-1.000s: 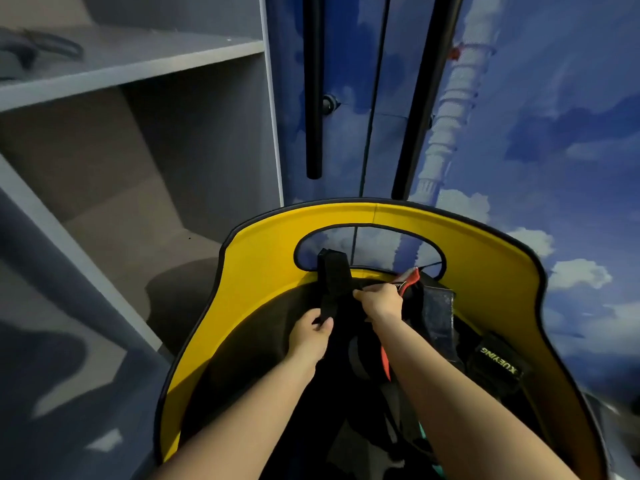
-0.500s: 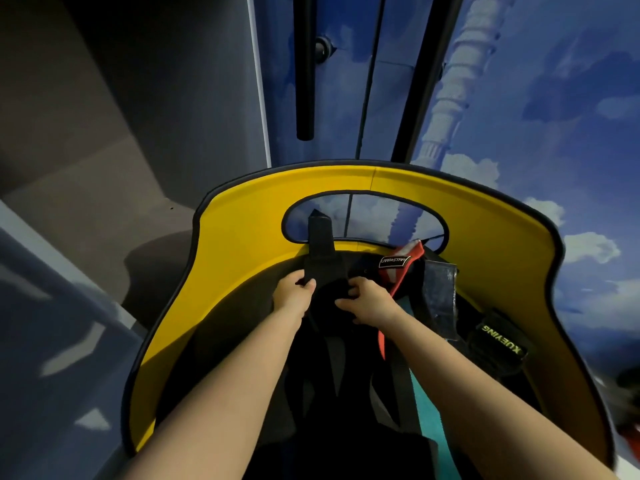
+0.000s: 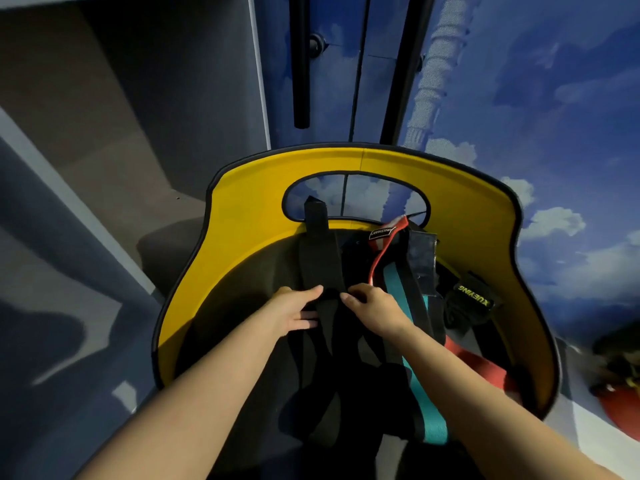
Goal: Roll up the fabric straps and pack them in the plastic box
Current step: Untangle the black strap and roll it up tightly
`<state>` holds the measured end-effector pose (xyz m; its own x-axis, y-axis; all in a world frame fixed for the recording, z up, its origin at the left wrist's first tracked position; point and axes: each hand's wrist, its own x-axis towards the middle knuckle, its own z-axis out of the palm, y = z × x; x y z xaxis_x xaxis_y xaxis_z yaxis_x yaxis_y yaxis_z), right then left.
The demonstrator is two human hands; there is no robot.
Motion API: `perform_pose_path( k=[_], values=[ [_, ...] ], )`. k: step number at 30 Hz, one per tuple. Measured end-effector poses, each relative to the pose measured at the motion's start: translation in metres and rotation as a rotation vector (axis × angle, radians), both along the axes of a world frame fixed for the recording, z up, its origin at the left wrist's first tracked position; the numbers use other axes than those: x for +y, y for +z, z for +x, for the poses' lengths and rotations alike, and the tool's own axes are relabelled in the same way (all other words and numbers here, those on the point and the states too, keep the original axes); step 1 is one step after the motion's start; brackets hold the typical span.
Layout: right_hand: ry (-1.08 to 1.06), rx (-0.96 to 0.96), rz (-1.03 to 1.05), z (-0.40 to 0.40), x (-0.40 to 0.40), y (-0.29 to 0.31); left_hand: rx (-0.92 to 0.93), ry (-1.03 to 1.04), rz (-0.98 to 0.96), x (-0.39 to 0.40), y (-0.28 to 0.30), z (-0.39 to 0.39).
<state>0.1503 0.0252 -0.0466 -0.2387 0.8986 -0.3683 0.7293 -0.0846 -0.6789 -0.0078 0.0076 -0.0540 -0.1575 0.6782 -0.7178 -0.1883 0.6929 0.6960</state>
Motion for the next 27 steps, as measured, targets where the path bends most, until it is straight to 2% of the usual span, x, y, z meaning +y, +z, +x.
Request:
perform_pose_path(
  k=[2,4,11,15,22,25,27],
  values=[
    [-0.037,0.011,0.023,0.003,-0.009,-0.001,-0.028,-0.050,-0.007,-0.012,0.002,0.007],
    [-0.065,0.016,0.014,0.005,-0.016,-0.003,0.022,-0.055,0.030,-0.019,0.000,0.017],
    [-0.198,0.177,-0.129,0.016,-0.026,-0.008,0.158,0.056,0.152,-0.026,-0.007,0.025],
    [-0.042,0.033,-0.168,0.028,-0.042,-0.013,0.276,-0.045,0.166,-0.039,-0.008,0.024],
    [0.035,-0.115,-0.074,0.043,-0.065,-0.011,0.547,-0.214,0.179,-0.071,-0.007,0.023],
    [0.022,-0.137,-0.076,0.045,-0.072,-0.013,0.741,-0.277,0.135,-0.084,-0.014,0.022],
    [0.024,-0.165,-0.083,0.046,-0.075,-0.015,0.669,-0.272,0.086,-0.095,-0.018,0.024]
  ],
)
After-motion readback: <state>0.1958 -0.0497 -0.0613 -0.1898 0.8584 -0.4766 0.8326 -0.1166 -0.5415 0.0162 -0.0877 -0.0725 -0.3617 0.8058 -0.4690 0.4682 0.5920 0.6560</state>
